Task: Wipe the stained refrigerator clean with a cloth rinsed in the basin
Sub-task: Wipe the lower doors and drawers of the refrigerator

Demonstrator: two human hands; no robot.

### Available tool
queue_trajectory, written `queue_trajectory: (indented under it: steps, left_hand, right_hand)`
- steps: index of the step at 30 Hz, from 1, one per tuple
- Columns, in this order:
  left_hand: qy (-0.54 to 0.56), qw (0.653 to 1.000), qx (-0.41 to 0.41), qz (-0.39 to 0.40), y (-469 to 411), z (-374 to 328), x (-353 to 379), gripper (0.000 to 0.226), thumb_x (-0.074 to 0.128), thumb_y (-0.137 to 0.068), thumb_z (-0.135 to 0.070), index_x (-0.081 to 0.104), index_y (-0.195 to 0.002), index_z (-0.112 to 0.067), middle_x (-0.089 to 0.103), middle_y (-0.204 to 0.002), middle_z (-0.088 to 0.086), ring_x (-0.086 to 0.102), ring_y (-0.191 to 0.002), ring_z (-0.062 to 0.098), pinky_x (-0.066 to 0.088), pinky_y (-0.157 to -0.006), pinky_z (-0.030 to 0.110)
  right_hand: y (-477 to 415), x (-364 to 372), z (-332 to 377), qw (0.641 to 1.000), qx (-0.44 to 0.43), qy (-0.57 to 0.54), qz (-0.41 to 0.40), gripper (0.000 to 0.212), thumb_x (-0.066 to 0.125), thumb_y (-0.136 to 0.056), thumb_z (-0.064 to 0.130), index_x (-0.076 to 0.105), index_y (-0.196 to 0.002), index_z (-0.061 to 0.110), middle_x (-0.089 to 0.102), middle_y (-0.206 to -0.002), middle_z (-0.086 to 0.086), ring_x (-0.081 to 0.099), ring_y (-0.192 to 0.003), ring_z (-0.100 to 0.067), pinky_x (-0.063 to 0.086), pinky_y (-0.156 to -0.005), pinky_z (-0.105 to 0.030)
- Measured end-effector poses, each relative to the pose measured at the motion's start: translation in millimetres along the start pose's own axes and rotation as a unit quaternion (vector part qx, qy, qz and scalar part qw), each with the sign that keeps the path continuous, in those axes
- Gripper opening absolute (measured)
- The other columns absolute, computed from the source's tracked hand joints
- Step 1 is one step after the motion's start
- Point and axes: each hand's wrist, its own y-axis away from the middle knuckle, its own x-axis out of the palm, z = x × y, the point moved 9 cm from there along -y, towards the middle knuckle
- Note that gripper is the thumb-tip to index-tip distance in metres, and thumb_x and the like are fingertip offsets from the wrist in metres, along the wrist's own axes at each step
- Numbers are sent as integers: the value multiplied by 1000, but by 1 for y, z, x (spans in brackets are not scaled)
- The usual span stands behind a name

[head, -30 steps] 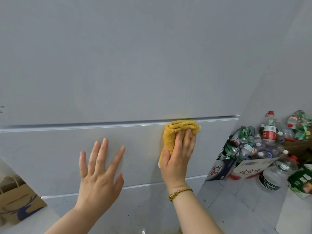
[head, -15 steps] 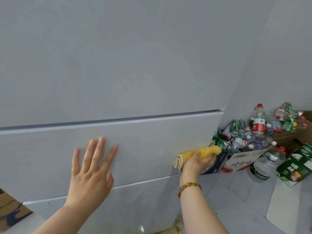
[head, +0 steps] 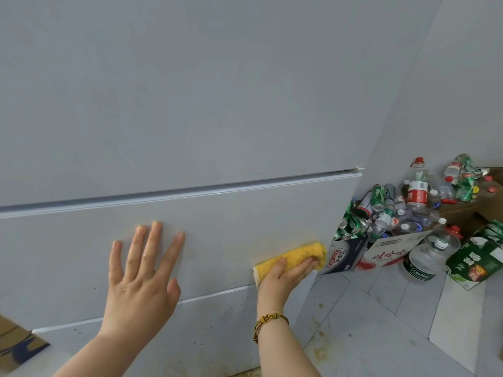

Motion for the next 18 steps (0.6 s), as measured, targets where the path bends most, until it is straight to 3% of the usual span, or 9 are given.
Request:
queue_trajectory:
  steps: [2, 6, 9, 12, 14, 16, 18]
  left_hand:
    - [-2, 1000, 2, 4, 0, 0, 1, 81, 33, -72, -28, 1, -145, -31, -15, -153, -5, -11, -142, 13, -6, -114, 41]
    - [-3, 1000, 10, 11, 2, 0, 1, 80, 33, -72, -29, 1, -146, -30, -16, -153, -5, -12, -141, 14, -6, -114, 42]
    - [-2, 1000, 7, 13, 2, 0, 2, 80, 34, -72, -29, 1, -146, -29, -16, -153, -4, -12, -142, 15, -6, -114, 43]
    - [4, 1000, 4, 20, 1, 0, 2, 80, 34, -73, -29, 1, -146, -28, -17, -153, -3, -13, -142, 16, -6, -113, 43]
    - [9, 1000, 10, 26, 1, 0, 2, 79, 34, -73, -29, 2, -146, -28, -17, -153, -3, -12, -142, 16, -6, -114, 42]
    - [24, 999, 16, 33, 1, 1, -1, 75, 34, -73, -30, 12, -145, -27, -16, -153, -4, -12, -142, 14, -6, -114, 41]
    - [51, 998, 20, 33, 0, 2, -4, 65, 35, -74, -29, 30, -137, -20, -14, -154, -3, -11, -142, 13, -4, -114, 39]
  right_hand:
    - [2, 0, -10, 997, 66, -26, -13, 61, 32, -98, 9, -5, -146, 13, -9, -155, 0, 0, -143, -19, 13, -113, -31]
    - [0, -2, -1, 989, 117, -76, -36, 61, 29, -96, 2, -2, -147, 13, -6, -156, 0, 3, -143, -19, 12, -113, -30]
    - [22, 12, 37, 999, -1, -39, -4, 64, 34, -91, 10, 0, -146, 17, -6, -152, 10, -1, -143, -16, 7, -112, -25]
    - [56, 35, 63, 986, -164, -5, 39, 63, 34, -82, 26, -1, -132, 39, -15, -139, 26, -4, -138, -7, 6, -113, -28]
    - [60, 41, 53, 981, -188, 5, 43, 58, 31, -81, 36, -2, -128, 43, -17, -139, 25, -4, -135, -4, 7, -113, -31]
    - [55, 39, 32, 989, -141, -1, 35, 63, 30, -79, 38, -4, -131, 38, -16, -141, 23, -2, -136, -6, 10, -115, -33]
    - [47, 33, 3, 999, -36, -21, 21, 72, 33, -82, 29, -7, -142, 24, -11, -148, 15, 0, -140, -12, 13, -116, -35]
